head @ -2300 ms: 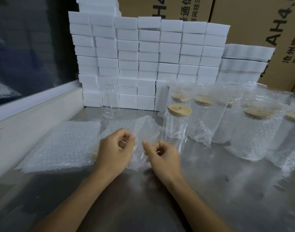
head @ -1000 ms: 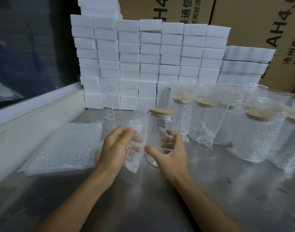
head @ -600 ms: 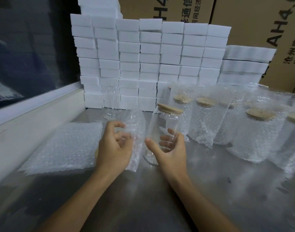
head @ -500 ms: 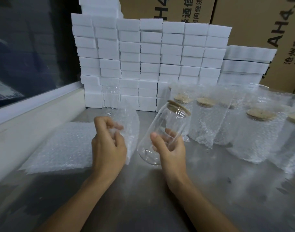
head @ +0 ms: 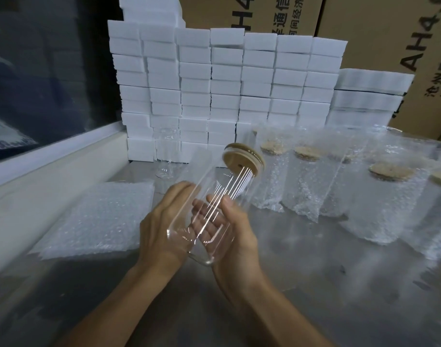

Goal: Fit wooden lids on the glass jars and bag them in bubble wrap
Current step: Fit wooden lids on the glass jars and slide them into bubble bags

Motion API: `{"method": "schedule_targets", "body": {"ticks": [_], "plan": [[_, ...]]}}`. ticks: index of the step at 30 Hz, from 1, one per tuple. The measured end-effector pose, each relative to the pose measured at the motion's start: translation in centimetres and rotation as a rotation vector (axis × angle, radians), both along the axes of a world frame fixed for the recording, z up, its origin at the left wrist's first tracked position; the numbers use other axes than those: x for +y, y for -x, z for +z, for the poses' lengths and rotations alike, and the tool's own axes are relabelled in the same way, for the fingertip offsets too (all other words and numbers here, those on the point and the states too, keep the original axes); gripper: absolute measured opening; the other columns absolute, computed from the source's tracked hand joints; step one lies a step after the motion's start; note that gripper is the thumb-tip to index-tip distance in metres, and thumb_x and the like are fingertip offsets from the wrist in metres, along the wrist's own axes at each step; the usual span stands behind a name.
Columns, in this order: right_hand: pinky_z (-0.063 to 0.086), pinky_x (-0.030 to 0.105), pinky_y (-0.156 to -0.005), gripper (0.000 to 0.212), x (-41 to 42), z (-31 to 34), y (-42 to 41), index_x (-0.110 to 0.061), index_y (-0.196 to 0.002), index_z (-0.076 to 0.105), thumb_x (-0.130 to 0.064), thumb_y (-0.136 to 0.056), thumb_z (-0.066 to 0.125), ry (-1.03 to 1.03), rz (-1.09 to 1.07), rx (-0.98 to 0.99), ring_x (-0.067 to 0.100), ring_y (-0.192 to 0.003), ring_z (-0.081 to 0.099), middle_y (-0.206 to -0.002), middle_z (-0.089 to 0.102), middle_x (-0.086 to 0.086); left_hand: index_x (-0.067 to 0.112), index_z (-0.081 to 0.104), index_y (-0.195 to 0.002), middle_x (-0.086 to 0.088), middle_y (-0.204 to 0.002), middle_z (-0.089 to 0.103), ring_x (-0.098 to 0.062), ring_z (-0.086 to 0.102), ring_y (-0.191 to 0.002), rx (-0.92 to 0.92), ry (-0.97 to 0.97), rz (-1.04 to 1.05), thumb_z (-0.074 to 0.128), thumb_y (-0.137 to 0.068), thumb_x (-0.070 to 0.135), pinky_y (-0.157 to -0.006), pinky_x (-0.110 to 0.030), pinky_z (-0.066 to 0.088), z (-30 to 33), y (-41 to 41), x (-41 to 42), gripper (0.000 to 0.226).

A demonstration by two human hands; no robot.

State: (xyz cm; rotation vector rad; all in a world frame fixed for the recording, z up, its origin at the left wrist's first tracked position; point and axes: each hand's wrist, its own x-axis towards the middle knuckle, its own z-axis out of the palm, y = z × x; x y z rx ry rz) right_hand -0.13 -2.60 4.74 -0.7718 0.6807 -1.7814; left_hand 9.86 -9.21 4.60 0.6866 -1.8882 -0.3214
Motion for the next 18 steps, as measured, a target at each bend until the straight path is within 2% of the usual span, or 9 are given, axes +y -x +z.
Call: {"method": "schedule_targets", "body": {"ticks": [2, 5, 6, 8, 10, 12, 14, 16, 18], "plan": [[0.06, 0.027, -0.068, 0.051, -0.2, 0.4, 0.2, -0.014, -0.094, 0.074, -0.046, -0.055, 0.085, 0.034, 0.015, -0.003, 0.013, -0.074, 0.074, -0.084, 0.076, 0.001, 0.007, 0.06, -0.127, -0.008, -0.124, 0.065, -0.024, 0.067, -0.101, -0.045, -0.059, -0.029, 0.065, -0.087, 0.013, -0.084, -0.041, 0.056, -0.8, 1.1, -0.1, 0.042], [0.056, 0.011, -0.075, 0.032, -0.5, 1.0, 0.3, -0.04, -0.093, 0.08, -0.058, -0.068, 0.085, 0.277, 0.16, 0.042, 0.0, -0.089, 0.072, -0.086, 0.075, -0.024, 0.008, 0.041, -0.145, 0.0, -0.143, 0.049, -0.011, 0.055, -0.12, -0.156, -0.211, -0.035, 0.054, -0.094, -0.002, -0.101, -0.032, 0.045, -1.9, 2.9, -0.5, 0.053], [0.057, 0.014, -0.072, 0.028, -0.6, 0.9, 0.7, -0.038, -0.087, 0.08, -0.06, -0.069, 0.083, 0.232, 0.135, 0.036, 0.004, -0.087, 0.072, -0.083, 0.075, -0.02, 0.014, 0.043, -0.145, 0.014, -0.14, 0.05, 0.002, 0.058, -0.108, -0.143, -0.246, -0.041, 0.058, -0.089, -0.005, -0.095, -0.02, 0.047, -2.0, 2.9, -0.7, 0.06], [0.058, 0.022, -0.064, 0.034, -0.9, 0.2, 1.9, -0.022, -0.081, 0.079, -0.053, -0.066, 0.081, 0.081, -0.004, 0.037, 0.01, -0.074, 0.071, -0.078, 0.073, -0.007, 0.026, 0.049, -0.14, 0.031, -0.132, 0.046, 0.012, 0.059, -0.088, -0.104, -0.265, -0.072, 0.067, -0.076, -0.011, -0.075, -0.002, 0.043, -1.9, 2.4, -1.0, 0.076], [0.057, 0.024, -0.07, 0.051, -1.0, -0.5, 3.0, -0.016, -0.1, 0.067, -0.044, -0.063, 0.086, 0.047, -0.082, 0.01, 0.011, -0.081, 0.071, -0.088, 0.071, -0.002, 0.029, 0.049, -0.14, 0.027, -0.137, 0.044, 0.009, 0.055, -0.108, -0.111, -0.25, -0.086, 0.068, -0.072, -0.011, -0.087, -0.002, 0.04, -1.8, 1.8, -1.2, 0.08], [0.054, 0.026, -0.087, 0.065, -1.1, -0.8, 3.6, -0.02, -0.123, 0.054, -0.035, -0.067, 0.083, -0.006, -0.192, 0.084, 0.012, -0.11, 0.067, -0.116, 0.069, -0.002, 0.026, 0.049, -0.14, 0.022, -0.139, 0.043, -0.013, 0.056, -0.12, -0.078, -0.223, -0.054, 0.07, -0.071, -0.01, -0.102, -0.022, 0.044, -1.7, 2.2, -1.3, 0.081], [0.049, 0.028, -0.099, 0.074, -0.8, -1.0, 3.8, -0.031, -0.137, 0.043, -0.032, -0.073, 0.08, -0.038, -0.273, 0.319, 0.003, -0.124, 0.059, -0.132, 0.064, -0.01, 0.023, 0.047, -0.142, 0.016, -0.143, 0.044, -0.028, 0.058, -0.115, -0.073, -0.215, -0.047, 0.07, -0.072, -0.008, -0.1, -0.038, 0.049, -1.7, 2.5, -1.3, 0.08], [0.05, 0.019, -0.094, 0.073, -0.5, -1.2, 3.7, -0.033, -0.139, 0.036, -0.022, -0.081, 0.08, -0.021, -0.285, 0.479, -0.01, -0.117, 0.059, -0.134, 0.06, -0.015, 0.023, 0.043, -0.145, 0.011, -0.146, 0.043, -0.018, 0.052, -0.125, -0.093, -0.193, -0.037, 0.07, -0.076, -0.006, -0.104, -0.03, 0.045, -1.9, 2.4, -1.4, 0.079], [0.051, 0.012, -0.087, 0.067, -0.6, -1.3, 3.4, -0.025, -0.137, 0.035, 0.0, -0.088, 0.074, 0.028, -0.25, 0.54, -0.011, -0.114, 0.061, -0.135, 0.055, -0.01, 0.022, 0.042, -0.145, 0.011, -0.146, 0.043, -0.003, 0.043, -0.129, -0.108, -0.167, -0.011, 0.071, -0.079, -0.004, -0.102, -0.007, 0.033, -2.2, 2.2, -1.7, 0.077]]}}
